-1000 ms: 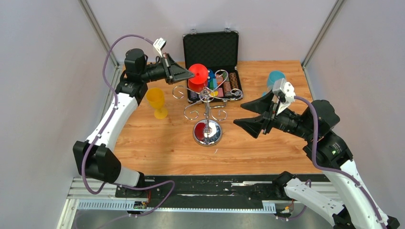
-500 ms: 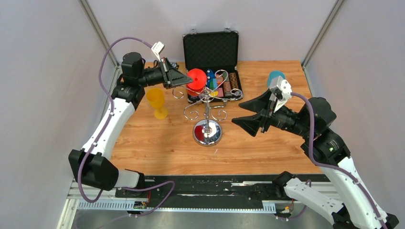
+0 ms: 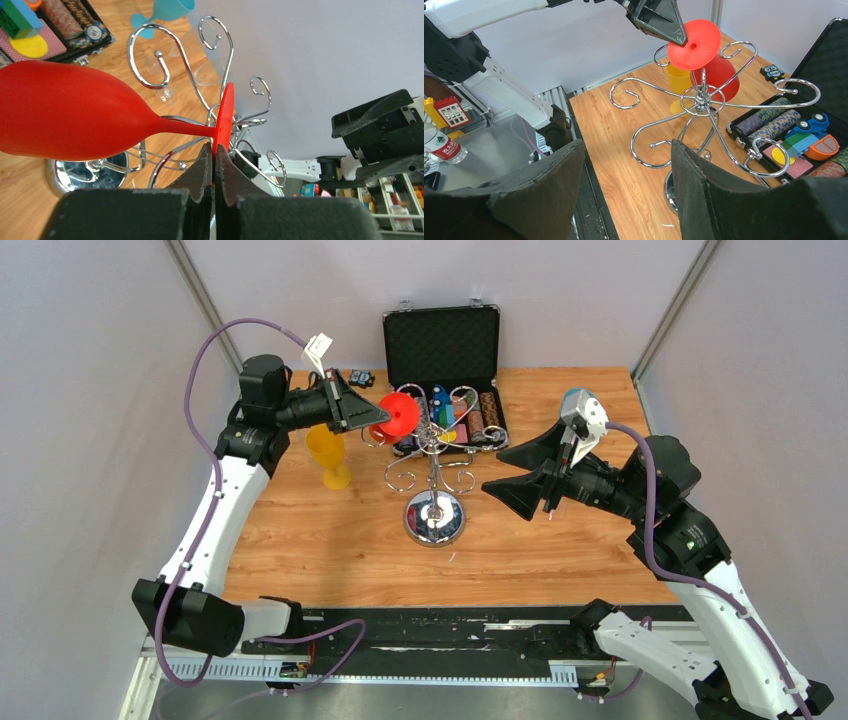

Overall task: Take the wine glass off the wine glass rack
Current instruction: Pick up the wine glass from the wine rack, then place the wine glass at the center of the board.

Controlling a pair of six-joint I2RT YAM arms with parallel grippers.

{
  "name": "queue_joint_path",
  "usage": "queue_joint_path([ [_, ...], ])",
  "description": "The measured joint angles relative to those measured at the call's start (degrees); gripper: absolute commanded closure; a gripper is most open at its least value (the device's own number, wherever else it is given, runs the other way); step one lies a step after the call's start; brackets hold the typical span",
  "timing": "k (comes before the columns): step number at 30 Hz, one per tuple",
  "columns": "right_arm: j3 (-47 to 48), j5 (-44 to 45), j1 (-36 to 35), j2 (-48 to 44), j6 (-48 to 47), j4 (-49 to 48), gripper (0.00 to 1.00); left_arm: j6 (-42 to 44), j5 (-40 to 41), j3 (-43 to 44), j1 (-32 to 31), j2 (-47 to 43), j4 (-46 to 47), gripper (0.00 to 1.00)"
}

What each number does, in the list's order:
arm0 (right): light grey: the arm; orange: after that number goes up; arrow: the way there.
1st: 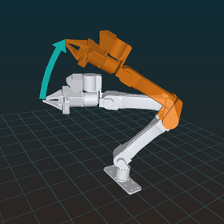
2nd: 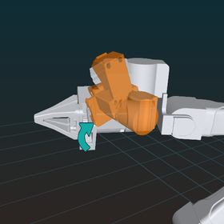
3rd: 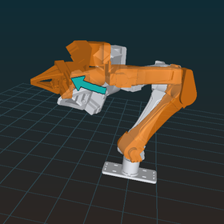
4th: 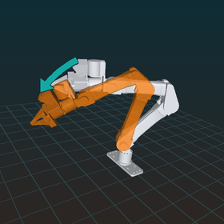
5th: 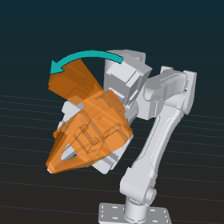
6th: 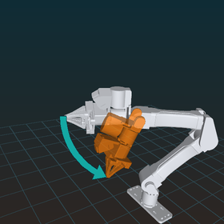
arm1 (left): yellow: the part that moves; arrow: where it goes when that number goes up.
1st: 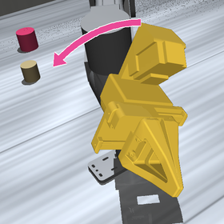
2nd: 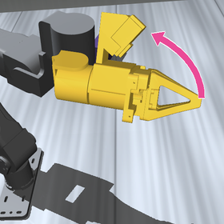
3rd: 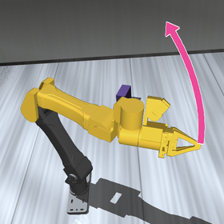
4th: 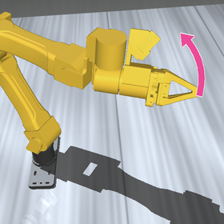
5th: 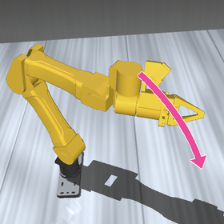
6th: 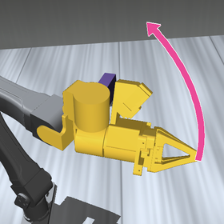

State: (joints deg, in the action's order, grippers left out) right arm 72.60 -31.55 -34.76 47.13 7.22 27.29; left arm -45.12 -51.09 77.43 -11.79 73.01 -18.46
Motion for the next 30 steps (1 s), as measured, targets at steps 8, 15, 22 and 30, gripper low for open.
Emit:
queue_joint_path([
  [8, 0.8, 0.0, 0.0, 1.1, 0.8, 0.1, 0.33, 2.5, -0.2, 2.2, 3.7, 0.0, -2.4, 1.00],
  [15, 1.9, 0.9, 0.0, 2.3, 1.9, 0.1, 0.20, 3.9, -0.6, 8.1, 5.5, 1.2, -3.4, 1.00],
  [22, 3.0, 1.5, 0.0, 2.6, 1.9, 0.3, 0.15, 6.5, -0.7, 14.6, 5.5, 1.9, -5.0, 1.00],
  [30, 8.5, -0.5, 0.0, 4.3, 3.1, 2.6, 0.12, 9.9, -0.9, 17.8, 5.5, 1.4, -7.2, 1.00],
])
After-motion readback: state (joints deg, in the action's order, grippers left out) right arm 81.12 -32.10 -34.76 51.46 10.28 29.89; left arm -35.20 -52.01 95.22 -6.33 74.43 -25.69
